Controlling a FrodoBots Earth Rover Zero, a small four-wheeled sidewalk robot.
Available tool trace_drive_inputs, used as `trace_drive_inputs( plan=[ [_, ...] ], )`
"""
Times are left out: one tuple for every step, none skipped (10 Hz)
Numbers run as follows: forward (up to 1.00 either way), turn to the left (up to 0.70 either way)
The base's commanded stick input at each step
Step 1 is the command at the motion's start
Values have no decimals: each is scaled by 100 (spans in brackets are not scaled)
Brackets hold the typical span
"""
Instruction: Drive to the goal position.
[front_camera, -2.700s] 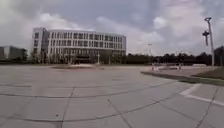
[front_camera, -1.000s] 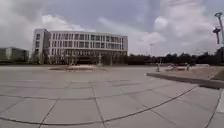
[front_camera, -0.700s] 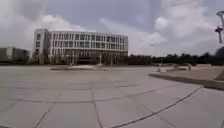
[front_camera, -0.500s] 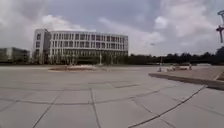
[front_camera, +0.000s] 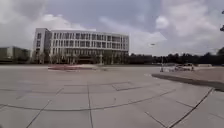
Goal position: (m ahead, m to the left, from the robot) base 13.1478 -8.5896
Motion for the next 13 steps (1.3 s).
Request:
trace_drive_inputs(
  plan=[
    [50,-2],
    [50,-13],
    [50,-38],
    [50,-52],
    [50,-52],
    [50,-48],
    [50,-37],
    [50,-11],
    [50,-2],
    [50,-2],
    [50,-2],
    [50,-2],
    [50,-2]
  ],
)
